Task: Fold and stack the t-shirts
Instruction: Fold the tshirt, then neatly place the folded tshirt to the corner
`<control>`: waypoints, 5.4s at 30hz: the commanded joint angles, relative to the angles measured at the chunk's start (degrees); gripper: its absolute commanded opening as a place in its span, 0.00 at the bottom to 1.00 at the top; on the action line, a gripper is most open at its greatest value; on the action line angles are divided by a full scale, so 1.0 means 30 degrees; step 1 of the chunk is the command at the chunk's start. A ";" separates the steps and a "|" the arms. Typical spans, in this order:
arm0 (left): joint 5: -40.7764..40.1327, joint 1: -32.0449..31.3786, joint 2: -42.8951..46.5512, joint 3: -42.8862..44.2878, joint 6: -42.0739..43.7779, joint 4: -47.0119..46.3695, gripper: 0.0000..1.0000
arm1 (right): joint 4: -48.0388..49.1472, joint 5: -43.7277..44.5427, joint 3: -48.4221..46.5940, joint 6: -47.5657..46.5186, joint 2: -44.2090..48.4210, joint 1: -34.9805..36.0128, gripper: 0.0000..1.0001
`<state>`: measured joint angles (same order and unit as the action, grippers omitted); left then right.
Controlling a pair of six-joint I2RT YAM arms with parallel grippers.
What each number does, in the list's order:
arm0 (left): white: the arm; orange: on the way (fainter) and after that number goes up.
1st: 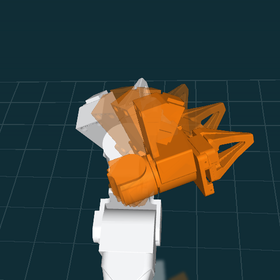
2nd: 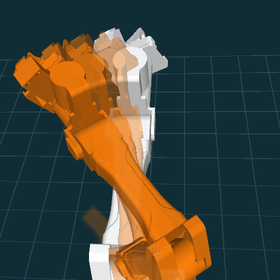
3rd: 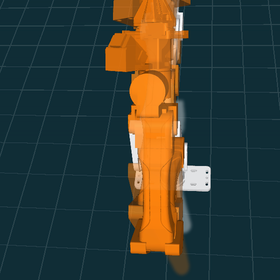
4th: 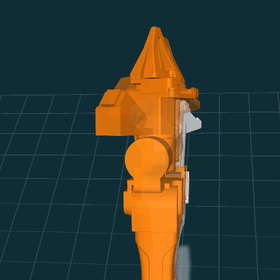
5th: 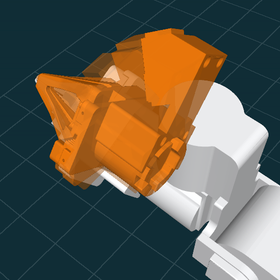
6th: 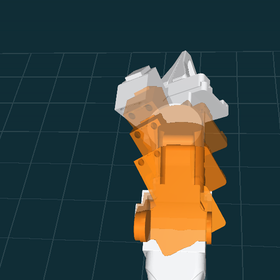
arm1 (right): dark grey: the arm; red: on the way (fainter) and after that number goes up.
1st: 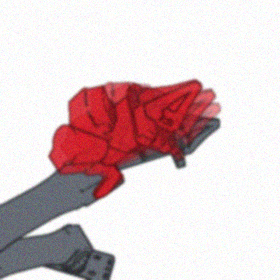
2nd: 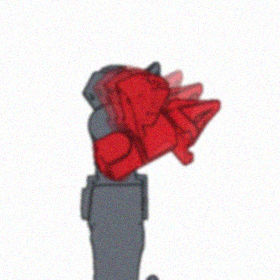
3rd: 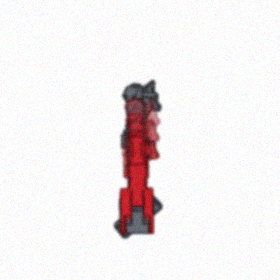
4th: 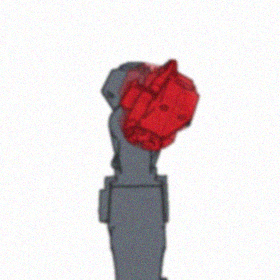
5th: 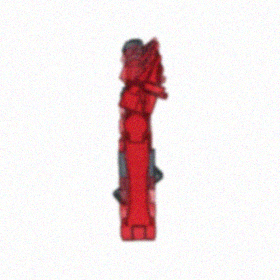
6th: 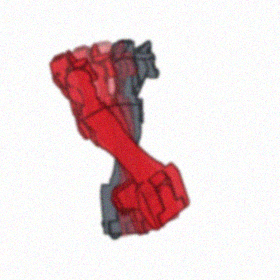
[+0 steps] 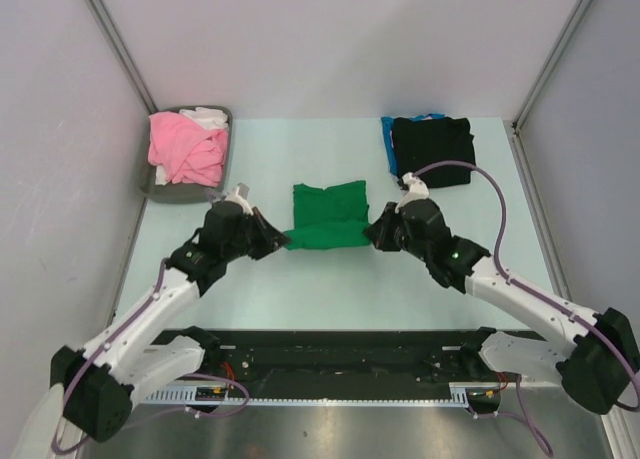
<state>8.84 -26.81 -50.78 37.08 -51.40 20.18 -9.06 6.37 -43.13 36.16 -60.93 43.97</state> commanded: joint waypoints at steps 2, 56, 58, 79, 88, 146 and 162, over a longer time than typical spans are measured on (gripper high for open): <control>-0.0341 0.0468 -0.3921 0.3339 0.1487 -0.1423 0.00 | 0.1084 -0.2760 -0.1909 -0.1126 -0.2710 -0.2728 0.00; -0.1329 0.4720 -0.5695 0.1620 0.2633 -0.2098 1.00 | -0.2138 0.9358 -1.0235 -2.0423 -1.0072 0.4034 1.00; -0.2297 0.4455 -0.4088 -0.0254 0.2106 -0.2537 1.00 | -0.1903 1.0118 -0.9618 -2.0754 -1.0422 0.4357 1.00; 0.1210 0.6913 -0.6977 -0.3188 0.2074 -0.5287 1.00 | 0.1844 1.1176 -0.5225 -2.3945 -1.4699 0.7376 0.99; 0.2060 0.7558 -0.7769 -0.3483 0.2279 -0.6025 1.00 | 0.5743 1.2291 -0.4577 -2.5530 -1.7102 0.7405 0.99; -1.8592 -0.9932 -2.1887 0.7676 3.0051 -1.2001 0.98 | -0.1024 -0.7893 -0.0680 -0.3236 -0.0812 -0.9909 1.00; -1.6513 -0.7939 -2.0253 0.7798 2.7828 -1.0215 0.00 | 0.1523 -0.7542 -0.0475 -0.0049 -0.3391 -1.0846 1.00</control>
<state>-42.35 -51.16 -116.25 61.49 35.07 -10.52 -10.61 -15.77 -44.84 30.06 -69.82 12.93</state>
